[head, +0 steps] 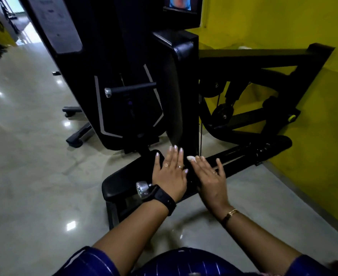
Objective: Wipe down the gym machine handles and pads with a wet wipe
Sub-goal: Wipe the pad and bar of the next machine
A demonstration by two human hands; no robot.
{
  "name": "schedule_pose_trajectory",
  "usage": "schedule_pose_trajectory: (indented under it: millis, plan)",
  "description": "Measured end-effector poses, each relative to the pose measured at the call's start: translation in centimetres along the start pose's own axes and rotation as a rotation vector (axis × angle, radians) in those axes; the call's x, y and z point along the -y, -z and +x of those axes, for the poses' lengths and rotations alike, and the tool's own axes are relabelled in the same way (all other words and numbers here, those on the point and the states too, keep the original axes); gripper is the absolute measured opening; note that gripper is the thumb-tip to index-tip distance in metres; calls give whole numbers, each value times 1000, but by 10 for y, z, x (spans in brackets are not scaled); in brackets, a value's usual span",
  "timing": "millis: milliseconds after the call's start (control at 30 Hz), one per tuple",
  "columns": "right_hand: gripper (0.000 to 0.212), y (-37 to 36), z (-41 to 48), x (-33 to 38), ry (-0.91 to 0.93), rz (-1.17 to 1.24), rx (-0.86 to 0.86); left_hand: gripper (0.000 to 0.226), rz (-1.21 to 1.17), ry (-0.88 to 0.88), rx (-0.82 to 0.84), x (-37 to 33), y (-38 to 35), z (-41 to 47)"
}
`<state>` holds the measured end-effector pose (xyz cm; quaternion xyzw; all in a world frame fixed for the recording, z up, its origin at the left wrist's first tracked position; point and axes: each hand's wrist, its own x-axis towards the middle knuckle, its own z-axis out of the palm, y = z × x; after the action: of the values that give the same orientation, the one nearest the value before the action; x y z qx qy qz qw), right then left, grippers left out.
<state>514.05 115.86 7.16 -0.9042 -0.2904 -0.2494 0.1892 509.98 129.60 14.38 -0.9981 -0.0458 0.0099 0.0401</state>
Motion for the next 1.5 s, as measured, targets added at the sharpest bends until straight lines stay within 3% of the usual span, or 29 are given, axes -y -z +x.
schedule_pose_trajectory:
  millis: [167, 300, 433, 567, 633, 700, 767, 867, 1000, 1167, 1367, 1500]
  plan:
    - [49, -8, 10, 37, -270, -56, -136, 63, -6, -289, 51, 42, -3, -11]
    - [46, -14, 24, 77, -470, -41, -130, 63, -90, -385, -2, 83, -4, -19]
    - [46, -12, 21, 127, -490, 48, -144, 60, -408, -434, 169, 101, -5, -17]
    - [51, -11, -2, 179, -537, 173, -239, 60, -939, -365, 503, 111, -9, -8]
    - [52, -11, -15, 196, -492, 190, -254, 65, -1259, -151, 718, 114, -10, -3]
    - [51, -14, -24, 207, -396, 190, -242, 64, -1425, -43, 792, 119, -11, 6]
    - [52, -15, -26, 209, -319, 174, -212, 77, -1593, 39, 893, 126, -14, 19]
    - [46, -13, -9, 199, -320, 137, -180, 89, -1793, 101, 1044, 138, -18, 28]
    - [35, -10, 15, 189, -312, 123, -174, 97, -1759, 74, 1135, 140, -27, 40]
    - [34, -7, -18, 196, -58, 97, -180, 107, -1769, 85, 1289, 140, -37, 58]
    - [31, -40, 12, 226, -143, -271, 28, 110, -1605, -19, 1361, 135, -35, 76]
    - [28, -48, 24, 231, -229, -459, -2, 104, -1559, -94, 1412, 136, -32, 84]
